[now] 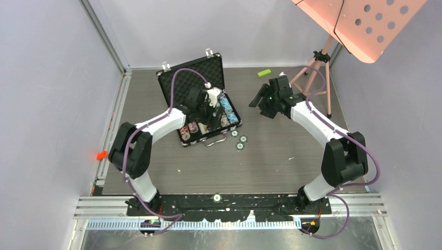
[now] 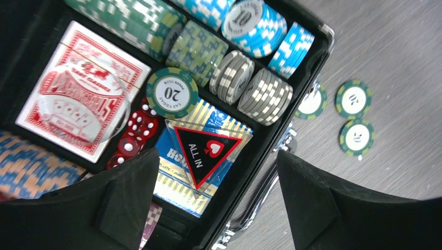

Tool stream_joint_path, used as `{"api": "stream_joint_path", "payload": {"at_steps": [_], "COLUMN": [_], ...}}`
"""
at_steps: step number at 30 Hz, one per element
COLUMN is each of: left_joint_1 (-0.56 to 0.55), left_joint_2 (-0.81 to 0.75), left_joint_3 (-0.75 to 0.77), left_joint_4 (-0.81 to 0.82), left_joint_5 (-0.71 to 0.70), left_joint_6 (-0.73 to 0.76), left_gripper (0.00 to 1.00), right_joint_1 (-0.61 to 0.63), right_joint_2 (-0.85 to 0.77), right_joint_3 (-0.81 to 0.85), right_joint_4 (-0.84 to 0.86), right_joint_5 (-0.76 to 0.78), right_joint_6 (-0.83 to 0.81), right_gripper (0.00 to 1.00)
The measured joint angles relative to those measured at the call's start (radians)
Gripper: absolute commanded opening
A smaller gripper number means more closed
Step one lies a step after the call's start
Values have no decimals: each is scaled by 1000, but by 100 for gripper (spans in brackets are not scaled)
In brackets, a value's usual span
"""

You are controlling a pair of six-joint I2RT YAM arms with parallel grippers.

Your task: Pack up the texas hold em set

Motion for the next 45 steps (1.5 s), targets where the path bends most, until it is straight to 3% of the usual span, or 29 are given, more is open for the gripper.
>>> {"api": "stream_joint_path", "payload": {"at_steps": [3,8,35,45], "left_joint_1": [19,57,84,92], "left_joint_2": [73,169,288,324], "left_joint_3": [57,131,288,317], "left_joint_4": [-62,-101,-143,-158], "left_joint_5": [56,114,138,189], "left_joint_6": [50,92,211,208], "left_gripper": [75,75,68,55], "right_joint_1": [-8,-8,-13,-13], "right_joint_2": [-27,-58,-63,-51], "right_joint_3": [-33,-37,-37,-37], "right_joint_4": [2,11,18,14], "right_joint_5": [-24,-60,-137,-151], "right_joint_6": [-20,-39,-42,-42], "right_gripper": [67,67,66,65]}}
